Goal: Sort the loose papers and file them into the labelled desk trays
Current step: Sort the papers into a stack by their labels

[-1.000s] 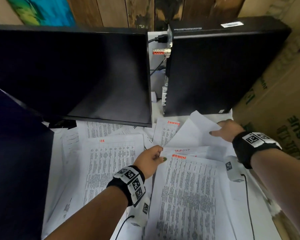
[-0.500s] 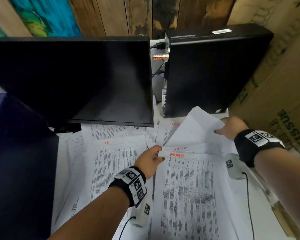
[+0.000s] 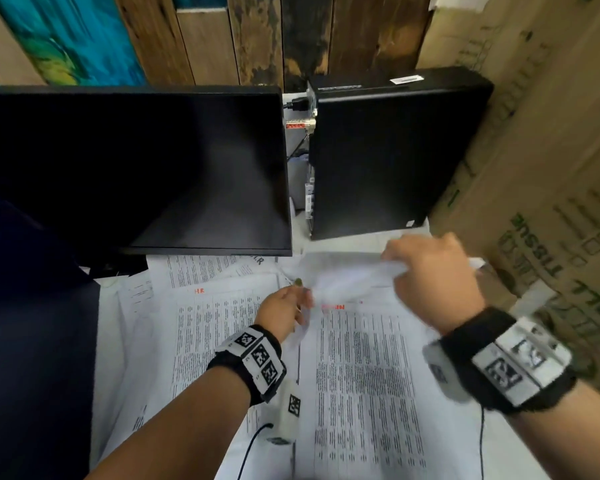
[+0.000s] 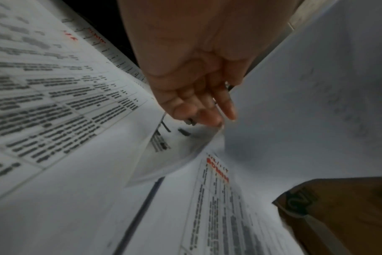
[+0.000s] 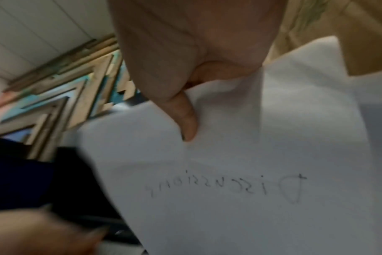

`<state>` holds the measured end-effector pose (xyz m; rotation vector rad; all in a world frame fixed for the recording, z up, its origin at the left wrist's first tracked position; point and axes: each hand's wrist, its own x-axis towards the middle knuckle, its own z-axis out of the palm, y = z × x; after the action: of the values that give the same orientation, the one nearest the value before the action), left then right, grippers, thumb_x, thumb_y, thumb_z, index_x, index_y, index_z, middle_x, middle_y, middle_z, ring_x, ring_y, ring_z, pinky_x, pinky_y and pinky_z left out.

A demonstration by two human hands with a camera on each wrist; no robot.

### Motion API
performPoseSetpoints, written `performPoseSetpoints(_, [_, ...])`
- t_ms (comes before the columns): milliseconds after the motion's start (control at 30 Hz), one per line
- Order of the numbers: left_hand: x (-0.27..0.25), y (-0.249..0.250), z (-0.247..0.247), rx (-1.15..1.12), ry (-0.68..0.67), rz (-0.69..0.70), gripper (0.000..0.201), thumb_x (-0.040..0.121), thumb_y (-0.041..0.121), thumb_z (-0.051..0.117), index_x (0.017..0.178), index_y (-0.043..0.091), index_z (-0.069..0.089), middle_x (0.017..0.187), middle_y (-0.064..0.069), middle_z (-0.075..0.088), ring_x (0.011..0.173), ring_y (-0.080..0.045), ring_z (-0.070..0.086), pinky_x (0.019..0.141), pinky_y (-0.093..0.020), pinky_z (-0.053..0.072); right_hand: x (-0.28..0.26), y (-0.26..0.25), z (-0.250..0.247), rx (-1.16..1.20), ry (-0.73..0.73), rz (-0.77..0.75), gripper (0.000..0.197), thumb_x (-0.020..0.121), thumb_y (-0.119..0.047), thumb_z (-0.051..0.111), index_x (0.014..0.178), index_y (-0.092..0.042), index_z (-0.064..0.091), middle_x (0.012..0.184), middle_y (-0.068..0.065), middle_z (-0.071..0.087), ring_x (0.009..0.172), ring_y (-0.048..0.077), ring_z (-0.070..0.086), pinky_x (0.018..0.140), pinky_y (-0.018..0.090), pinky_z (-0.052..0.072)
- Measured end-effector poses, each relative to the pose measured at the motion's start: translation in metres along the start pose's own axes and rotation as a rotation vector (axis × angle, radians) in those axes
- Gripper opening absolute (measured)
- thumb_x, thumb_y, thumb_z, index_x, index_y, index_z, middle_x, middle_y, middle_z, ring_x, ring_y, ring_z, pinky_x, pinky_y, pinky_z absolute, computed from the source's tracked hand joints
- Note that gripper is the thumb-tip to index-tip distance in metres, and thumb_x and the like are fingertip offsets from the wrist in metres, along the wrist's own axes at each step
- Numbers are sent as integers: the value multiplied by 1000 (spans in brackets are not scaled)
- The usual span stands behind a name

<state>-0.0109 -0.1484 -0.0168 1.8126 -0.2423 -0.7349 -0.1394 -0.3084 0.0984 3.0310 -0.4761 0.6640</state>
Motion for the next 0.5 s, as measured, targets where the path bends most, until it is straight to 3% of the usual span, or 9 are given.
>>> performPoseSetpoints(33, [-2,1,-2,-24,-4,-42,45,99,40,36,84,11,67,72,-4,65,63,-19,59,55,-21,46,-13,-11,6,-5,-63,-78,24,55,-10,42,65,-23,59,59,-5,58,57,21,59,66,32,33])
performPoseSetpoints(100, [-3,-6,-10,-127,-11,-151,57,94,55,36,87,11,72,78,-7,72,73,-24,68,74,-33,55,-39,-29,21,12,-182,-209,18,50,-11,53,60,-26,54,55,-8,52,54,17,54,67,31,34])
performPoseSetpoints(167, [-3,-17,-17,-184,-61,-206,44,87,54,53,89,14,73,91,-9,74,88,-29,69,89,-44,52,-61,-39,37,11,-331,-285,22,46,-11,61,56,-26,50,52,-8,48,51,14,50,65,33,38])
performPoseSetpoints(200, [-5,-20,-19,-109,-127,-187,34,85,47,61,93,15,72,97,-8,74,93,-28,69,93,-46,50,-71,-41,45,-11,-415,-307,22,45,-11,62,55,-26,49,51,-8,47,50,14,49,63,33,38])
performPoseSetpoints(300, [-13,-28,-19,305,-225,-96,20,88,26,62,106,17,66,109,-4,70,98,-21,66,94,-39,50,-91,-39,66,-73,-559,-333,25,44,-12,68,54,-27,50,48,-10,47,47,9,47,61,29,39])
performPoseSetpoints(400, [-22,-37,-15,463,-198,-97,23,89,21,60,111,14,62,115,-3,67,102,-20,63,93,-36,49,-99,-37,73,-21,-622,-341,20,52,-22,71,59,-28,53,53,-12,50,53,7,50,68,29,44])
performPoseSetpoints(433, [-24,-41,-14,477,-193,-105,23,90,21,60,111,13,61,115,-3,66,103,-21,63,93,-37,50,-100,-35,74,23,-671,-341,15,62,-33,69,68,-28,57,63,-12,53,63,8,54,78,31,42])
performPoseSetpoints(500, [-28,-46,-13,493,-218,-136,23,90,22,59,111,13,60,113,-3,66,101,-22,64,90,-38,52,-99,-28,74,89,-889,-273,45,73,-67,52,94,-29,61,90,-13,58,89,11,54,92,35,29])
